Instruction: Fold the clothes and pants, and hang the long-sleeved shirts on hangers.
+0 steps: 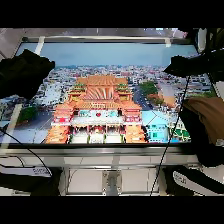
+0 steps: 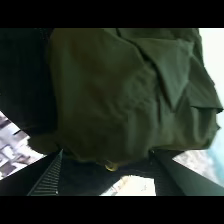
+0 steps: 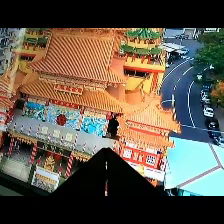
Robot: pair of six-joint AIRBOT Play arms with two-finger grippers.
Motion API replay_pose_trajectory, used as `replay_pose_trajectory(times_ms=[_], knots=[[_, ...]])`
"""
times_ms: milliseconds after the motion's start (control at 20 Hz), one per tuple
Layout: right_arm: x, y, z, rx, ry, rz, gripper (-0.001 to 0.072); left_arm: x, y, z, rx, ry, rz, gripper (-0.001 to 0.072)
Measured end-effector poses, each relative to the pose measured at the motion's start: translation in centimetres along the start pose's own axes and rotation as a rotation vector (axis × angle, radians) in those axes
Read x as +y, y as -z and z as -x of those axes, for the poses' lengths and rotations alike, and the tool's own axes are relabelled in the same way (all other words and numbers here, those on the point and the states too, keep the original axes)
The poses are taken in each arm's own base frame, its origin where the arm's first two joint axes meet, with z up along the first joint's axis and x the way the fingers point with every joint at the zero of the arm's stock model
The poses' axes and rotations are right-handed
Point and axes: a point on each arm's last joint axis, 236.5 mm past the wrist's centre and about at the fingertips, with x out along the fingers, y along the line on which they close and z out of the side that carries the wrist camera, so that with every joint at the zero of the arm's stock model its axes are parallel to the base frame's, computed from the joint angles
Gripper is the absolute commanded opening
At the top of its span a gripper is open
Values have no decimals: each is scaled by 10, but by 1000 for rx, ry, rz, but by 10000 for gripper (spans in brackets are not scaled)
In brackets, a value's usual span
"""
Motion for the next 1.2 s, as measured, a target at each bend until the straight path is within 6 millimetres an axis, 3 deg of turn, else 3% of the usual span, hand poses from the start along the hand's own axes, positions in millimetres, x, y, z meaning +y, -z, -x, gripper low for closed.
replay_pose_trajectory(times_ms=[250,300,400,450,600,700,800,900,1050,1200], knots=[[-2,-2,0,-8,7,1,19,19,10,-29,5,-24,-6,600],[-2,-2,0,-9,7,1,20,19,10,-34,-3,-22,-9,490],[-2,-3,0,-14,8,1,20,16,11,-43,-23,-14,-15,55],[-2,-4,0,-16,7,1,19,14,11,-46,-31,-9,-19,9],[-2,-5,0,-20,8,1,20,9,10,-48,-47,0,-41,8],[-2,-5,0,-20,9,1,20,1,5,-37,-54,11,-78,8],[-3,-4,1,-19,15,2,20,-14,-1,-15,-49,29,-146,8],[-11,0,1,0,49,7,20,-39,-9,25,-55,63,-241,8],[-35,19,4,81,150,20,20,-90,-6,109,-46,145,-384,8],[-64,44,14,197,270,67,20,-142,31,195,5,259,-522,8]])
